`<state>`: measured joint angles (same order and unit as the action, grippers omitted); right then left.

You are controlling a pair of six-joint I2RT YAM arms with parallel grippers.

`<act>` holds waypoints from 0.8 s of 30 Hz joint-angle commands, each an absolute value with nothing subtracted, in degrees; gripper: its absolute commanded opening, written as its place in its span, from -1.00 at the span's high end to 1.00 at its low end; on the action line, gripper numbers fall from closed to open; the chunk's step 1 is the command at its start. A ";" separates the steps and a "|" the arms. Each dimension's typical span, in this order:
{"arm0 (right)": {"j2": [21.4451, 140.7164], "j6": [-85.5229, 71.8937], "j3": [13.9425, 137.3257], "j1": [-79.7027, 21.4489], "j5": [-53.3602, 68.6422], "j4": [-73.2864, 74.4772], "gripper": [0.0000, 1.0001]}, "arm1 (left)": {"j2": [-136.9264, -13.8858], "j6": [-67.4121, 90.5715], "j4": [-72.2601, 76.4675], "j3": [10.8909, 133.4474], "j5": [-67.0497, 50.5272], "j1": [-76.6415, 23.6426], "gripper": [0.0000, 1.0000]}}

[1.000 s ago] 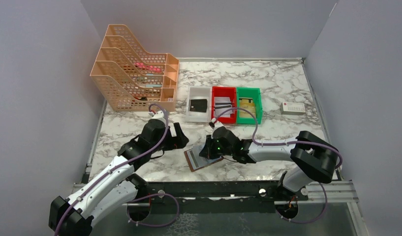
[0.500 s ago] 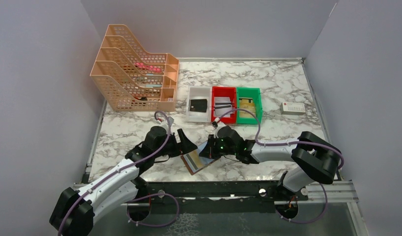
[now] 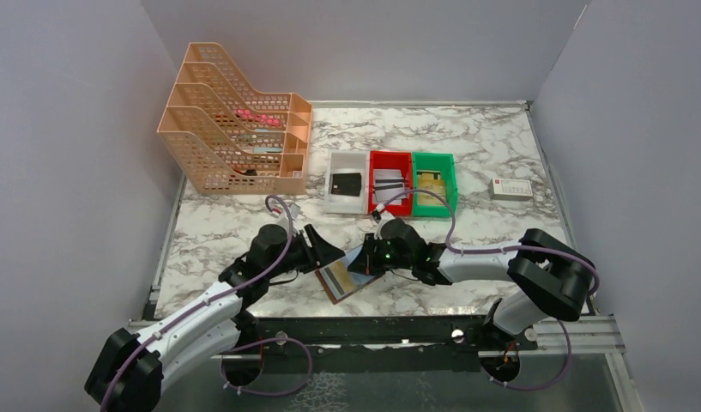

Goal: Take the credit cards out of the card holder

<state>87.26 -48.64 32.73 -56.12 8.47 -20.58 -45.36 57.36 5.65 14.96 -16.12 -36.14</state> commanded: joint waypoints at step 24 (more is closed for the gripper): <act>87.57 -49.99 31.85 -54.93 10.17 -23.51 0.98 | -58.09 49.99 3.84 19.77 -13.57 -43.12 0.84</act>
